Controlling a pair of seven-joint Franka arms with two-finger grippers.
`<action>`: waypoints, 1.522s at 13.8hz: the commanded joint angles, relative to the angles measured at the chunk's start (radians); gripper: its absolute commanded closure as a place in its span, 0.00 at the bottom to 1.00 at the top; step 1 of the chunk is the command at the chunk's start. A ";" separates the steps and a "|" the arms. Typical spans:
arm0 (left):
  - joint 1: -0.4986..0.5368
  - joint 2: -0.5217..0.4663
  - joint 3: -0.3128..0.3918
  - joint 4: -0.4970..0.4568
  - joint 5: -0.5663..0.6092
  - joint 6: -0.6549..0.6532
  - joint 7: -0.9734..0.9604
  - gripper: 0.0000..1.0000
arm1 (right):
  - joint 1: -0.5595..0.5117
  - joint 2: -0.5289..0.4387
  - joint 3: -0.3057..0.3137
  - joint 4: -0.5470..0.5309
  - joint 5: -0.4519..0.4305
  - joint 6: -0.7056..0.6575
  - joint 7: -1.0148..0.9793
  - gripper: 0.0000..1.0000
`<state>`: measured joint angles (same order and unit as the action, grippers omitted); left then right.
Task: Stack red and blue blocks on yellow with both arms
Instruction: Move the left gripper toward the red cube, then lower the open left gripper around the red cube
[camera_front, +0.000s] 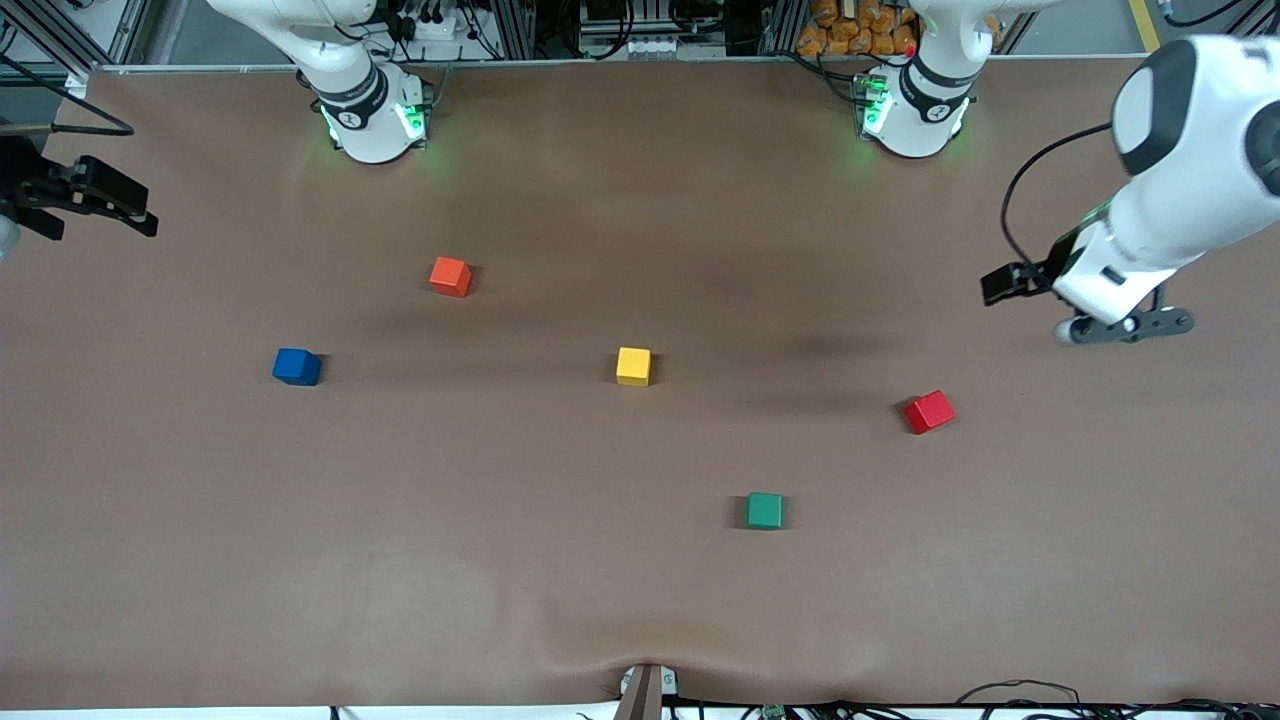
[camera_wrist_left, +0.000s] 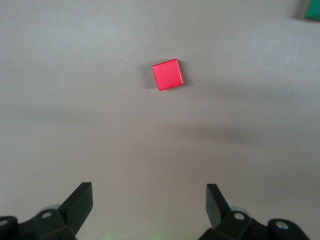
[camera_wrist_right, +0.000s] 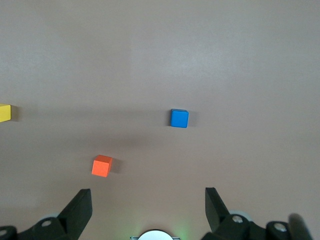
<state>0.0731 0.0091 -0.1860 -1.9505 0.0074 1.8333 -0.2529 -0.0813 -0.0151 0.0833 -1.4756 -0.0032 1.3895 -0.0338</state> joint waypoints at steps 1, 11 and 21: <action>0.001 0.050 -0.009 -0.008 -0.003 0.046 -0.069 0.00 | -0.006 0.004 0.010 0.011 -0.005 -0.003 -0.006 0.00; -0.001 0.149 -0.023 -0.125 -0.001 0.296 -0.180 0.00 | -0.011 0.004 0.010 0.009 -0.005 -0.004 -0.006 0.00; 0.001 0.215 -0.024 -0.173 0.000 0.443 -0.238 0.00 | -0.011 0.004 0.009 0.009 -0.005 -0.004 -0.005 0.00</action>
<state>0.0733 0.2138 -0.2056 -2.1163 0.0074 2.2475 -0.4547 -0.0814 -0.0151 0.0841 -1.4756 -0.0032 1.3896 -0.0339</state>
